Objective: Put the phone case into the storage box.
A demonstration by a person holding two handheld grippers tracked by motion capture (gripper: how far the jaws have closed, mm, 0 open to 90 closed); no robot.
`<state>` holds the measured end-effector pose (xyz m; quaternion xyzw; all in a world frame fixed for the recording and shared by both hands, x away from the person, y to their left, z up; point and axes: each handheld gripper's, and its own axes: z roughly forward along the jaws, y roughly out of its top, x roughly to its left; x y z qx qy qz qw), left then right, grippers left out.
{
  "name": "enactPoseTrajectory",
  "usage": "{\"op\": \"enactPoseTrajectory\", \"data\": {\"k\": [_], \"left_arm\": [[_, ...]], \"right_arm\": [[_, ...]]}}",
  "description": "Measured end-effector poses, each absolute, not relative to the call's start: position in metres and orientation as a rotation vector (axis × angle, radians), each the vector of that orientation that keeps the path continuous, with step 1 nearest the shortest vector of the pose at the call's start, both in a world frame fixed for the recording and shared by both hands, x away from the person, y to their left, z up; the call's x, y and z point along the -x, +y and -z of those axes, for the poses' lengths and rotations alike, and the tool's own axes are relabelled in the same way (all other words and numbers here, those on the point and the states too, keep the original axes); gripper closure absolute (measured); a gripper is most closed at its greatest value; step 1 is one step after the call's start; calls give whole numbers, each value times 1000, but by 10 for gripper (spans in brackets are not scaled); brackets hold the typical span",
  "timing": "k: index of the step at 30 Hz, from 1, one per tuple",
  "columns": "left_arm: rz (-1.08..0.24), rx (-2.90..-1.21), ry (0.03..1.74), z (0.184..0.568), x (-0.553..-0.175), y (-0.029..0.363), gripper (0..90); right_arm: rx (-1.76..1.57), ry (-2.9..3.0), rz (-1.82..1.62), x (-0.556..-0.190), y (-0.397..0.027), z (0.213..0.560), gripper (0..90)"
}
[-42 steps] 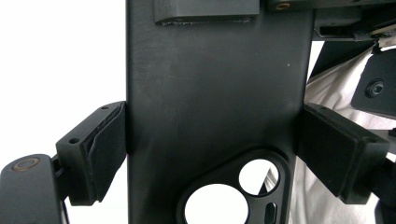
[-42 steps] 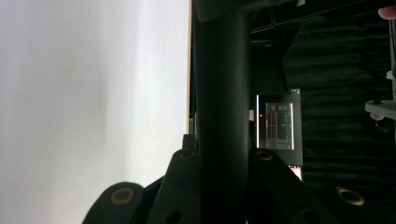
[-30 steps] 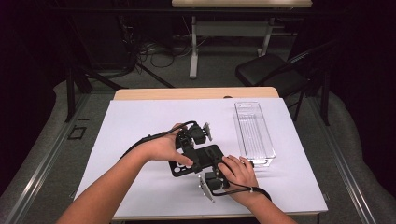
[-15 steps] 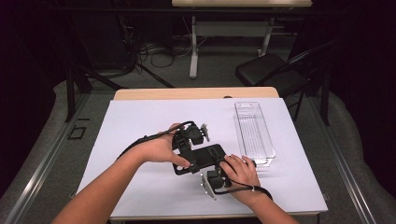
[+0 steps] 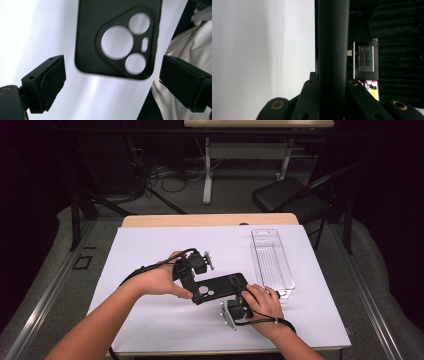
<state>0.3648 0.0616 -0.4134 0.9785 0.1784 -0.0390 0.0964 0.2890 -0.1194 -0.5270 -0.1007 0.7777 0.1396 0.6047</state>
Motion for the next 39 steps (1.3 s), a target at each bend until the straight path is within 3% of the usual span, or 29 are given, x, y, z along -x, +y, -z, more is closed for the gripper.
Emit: {"op": "enactPoseTrajectory", "data": {"k": [12,22,39], "left_arm": [[76,-2828,584,408,-369,83,81],[11,-2739,634,404,-371,95,147],[-47,-2655,606,403,-366,106,162]], "right_arm": [[193,1816,-339,-290,-127,524,882],[56,1912,-470,-291,-139,513,884],[-187,2038,-737,-295,-148,503,886]]}}
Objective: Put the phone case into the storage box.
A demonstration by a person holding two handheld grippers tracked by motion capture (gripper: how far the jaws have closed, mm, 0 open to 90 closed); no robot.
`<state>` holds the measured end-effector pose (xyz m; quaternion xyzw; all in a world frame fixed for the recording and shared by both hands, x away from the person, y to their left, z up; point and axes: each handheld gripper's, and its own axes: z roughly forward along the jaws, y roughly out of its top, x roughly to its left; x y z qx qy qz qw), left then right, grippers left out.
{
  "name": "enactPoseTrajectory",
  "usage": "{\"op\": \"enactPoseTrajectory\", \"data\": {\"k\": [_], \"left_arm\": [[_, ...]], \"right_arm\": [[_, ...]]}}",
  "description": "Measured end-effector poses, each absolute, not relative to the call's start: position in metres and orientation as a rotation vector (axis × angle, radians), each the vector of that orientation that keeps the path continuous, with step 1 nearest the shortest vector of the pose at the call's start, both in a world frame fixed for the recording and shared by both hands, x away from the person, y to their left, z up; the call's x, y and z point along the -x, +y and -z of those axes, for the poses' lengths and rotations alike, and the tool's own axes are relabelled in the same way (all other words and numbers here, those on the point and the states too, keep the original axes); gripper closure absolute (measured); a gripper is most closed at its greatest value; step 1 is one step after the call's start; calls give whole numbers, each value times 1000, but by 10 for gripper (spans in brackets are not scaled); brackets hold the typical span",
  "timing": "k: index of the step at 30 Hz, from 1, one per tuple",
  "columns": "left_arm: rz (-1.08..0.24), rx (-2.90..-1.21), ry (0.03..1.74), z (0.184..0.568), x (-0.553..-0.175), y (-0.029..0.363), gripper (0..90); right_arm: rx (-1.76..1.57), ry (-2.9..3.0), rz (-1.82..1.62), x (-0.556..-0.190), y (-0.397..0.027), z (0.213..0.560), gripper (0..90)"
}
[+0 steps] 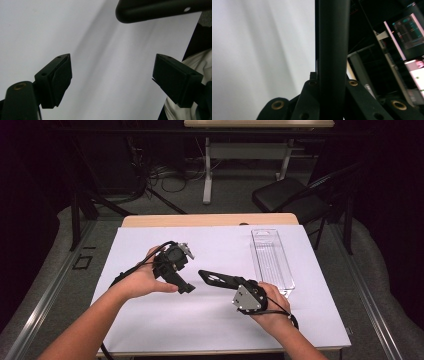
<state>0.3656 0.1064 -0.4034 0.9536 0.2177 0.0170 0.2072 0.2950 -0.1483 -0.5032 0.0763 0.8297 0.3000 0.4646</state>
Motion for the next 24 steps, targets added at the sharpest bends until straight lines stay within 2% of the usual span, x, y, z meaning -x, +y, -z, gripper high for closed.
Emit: {"op": "enactPoseTrajectory", "data": {"k": [8,13,24], "left_arm": [[-45,-2540,609,402,-368,110,172],[-45,-2471,606,402,-367,113,202],[-26,-2371,634,397,-368,114,272]], "right_arm": [[-362,2139,-1008,-301,-154,499,886],[-465,2185,-1208,-305,-156,499,886],[-584,2207,-1419,-310,-154,500,886]]}}
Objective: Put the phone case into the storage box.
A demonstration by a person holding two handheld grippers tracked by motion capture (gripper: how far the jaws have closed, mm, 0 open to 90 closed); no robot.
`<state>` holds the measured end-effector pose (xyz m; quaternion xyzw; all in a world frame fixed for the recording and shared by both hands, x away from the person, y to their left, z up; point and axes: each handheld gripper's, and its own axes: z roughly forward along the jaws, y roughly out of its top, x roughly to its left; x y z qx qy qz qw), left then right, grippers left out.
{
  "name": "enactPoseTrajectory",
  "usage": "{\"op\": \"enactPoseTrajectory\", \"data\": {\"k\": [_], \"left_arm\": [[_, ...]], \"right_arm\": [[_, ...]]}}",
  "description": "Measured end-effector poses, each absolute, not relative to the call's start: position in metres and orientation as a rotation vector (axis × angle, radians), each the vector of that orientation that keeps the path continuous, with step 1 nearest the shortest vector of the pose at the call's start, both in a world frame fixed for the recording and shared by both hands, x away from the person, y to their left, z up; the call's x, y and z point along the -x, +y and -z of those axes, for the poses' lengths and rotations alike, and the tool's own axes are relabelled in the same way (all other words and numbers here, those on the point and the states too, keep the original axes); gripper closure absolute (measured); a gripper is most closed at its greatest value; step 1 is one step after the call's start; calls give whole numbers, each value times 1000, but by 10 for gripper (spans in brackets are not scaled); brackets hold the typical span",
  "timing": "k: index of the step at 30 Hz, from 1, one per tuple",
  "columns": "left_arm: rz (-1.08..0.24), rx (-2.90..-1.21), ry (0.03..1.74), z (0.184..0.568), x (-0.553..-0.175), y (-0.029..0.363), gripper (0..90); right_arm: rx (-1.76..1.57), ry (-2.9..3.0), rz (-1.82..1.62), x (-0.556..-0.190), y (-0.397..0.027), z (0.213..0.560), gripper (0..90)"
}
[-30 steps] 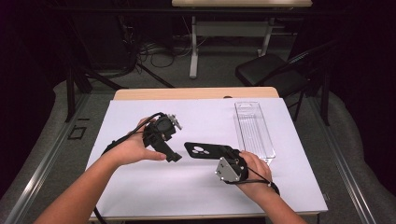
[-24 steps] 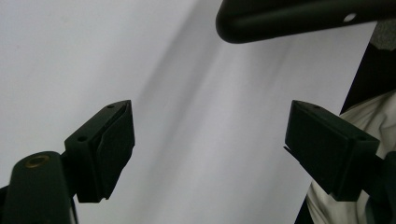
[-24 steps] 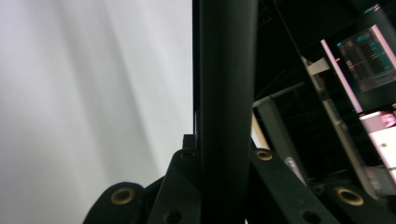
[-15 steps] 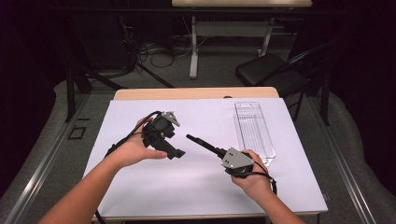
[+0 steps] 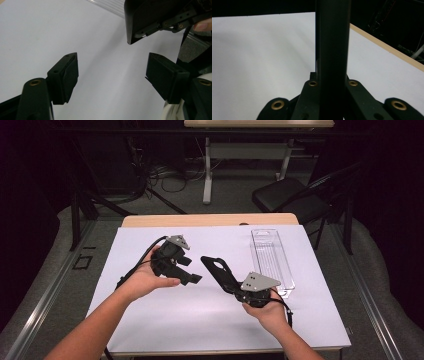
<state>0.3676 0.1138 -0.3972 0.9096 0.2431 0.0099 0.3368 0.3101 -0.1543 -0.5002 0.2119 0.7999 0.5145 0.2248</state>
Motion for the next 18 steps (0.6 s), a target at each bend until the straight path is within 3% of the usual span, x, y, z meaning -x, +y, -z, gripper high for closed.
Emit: {"op": "enactPoseTrajectory", "data": {"k": [8,10,18], "left_arm": [[21,-2310,606,395,-366,116,293],[26,-2309,589,395,-367,116,339],[15,-2312,539,396,-368,113,389]], "right_arm": [[-579,2224,-1499,-312,-154,500,886],[-585,2227,-1521,-313,-155,500,886],[-576,2239,-1538,-315,-153,501,886]]}}
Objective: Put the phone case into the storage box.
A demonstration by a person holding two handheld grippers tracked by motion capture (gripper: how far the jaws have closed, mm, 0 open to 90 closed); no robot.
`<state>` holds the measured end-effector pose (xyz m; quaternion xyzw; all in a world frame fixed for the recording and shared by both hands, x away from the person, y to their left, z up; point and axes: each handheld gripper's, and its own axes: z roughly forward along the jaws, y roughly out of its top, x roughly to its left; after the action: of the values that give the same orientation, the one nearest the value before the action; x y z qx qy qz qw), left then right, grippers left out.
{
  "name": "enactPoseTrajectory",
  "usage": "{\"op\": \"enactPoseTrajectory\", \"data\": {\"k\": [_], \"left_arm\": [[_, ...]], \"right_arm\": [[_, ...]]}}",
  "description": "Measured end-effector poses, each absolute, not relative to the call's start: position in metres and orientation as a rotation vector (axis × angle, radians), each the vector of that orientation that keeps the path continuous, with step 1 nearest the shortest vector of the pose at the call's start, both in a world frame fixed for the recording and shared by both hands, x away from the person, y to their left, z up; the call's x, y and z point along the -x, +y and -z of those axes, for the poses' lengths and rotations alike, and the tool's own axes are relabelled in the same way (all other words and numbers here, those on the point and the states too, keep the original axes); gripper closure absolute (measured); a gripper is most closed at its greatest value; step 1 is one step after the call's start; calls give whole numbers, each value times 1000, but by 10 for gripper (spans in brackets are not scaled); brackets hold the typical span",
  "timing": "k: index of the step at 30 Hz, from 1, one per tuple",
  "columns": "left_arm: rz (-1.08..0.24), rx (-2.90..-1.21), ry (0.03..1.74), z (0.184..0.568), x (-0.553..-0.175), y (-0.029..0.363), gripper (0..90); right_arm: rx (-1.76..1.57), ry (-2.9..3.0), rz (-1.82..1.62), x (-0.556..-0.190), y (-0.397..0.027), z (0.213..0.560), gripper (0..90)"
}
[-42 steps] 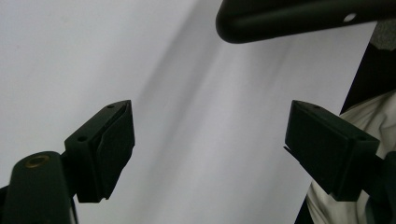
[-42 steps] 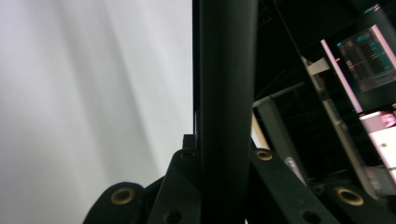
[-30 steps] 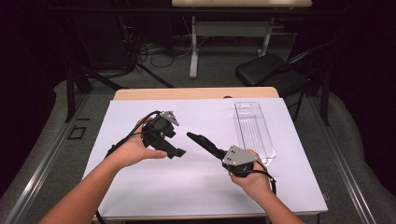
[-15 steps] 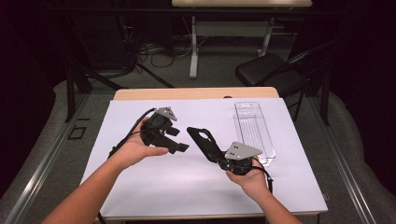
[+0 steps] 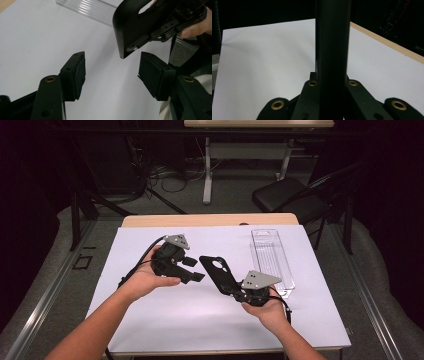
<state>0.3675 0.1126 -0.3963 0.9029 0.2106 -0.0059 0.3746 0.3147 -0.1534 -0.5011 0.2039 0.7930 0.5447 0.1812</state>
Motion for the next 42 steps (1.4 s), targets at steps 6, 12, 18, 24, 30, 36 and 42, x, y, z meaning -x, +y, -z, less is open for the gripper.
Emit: {"op": "enactPoseTrajectory", "data": {"k": [6,12,18,24,30,36,42], "left_arm": [[41,-2290,495,399,-369,110,395],[58,-2260,477,400,-370,107,438],[49,-2254,478,399,-369,107,497],[52,-2245,428,398,-366,108,555],[99,-2223,382,403,-367,110,588],[114,-2200,372,405,-368,113,648],[127,-2191,352,405,-367,112,695]], "right_arm": [[-546,2249,-1555,-316,-153,502,886],[-540,2260,-1581,-318,-152,503,886],[-528,2269,-1606,-317,-150,504,885],[-514,2280,-1623,-317,-149,505,886],[-496,2288,-1646,-317,-147,505,886],[-473,2306,-1657,-316,-145,506,885],[-471,2309,-1675,-317,-143,507,885]]}}
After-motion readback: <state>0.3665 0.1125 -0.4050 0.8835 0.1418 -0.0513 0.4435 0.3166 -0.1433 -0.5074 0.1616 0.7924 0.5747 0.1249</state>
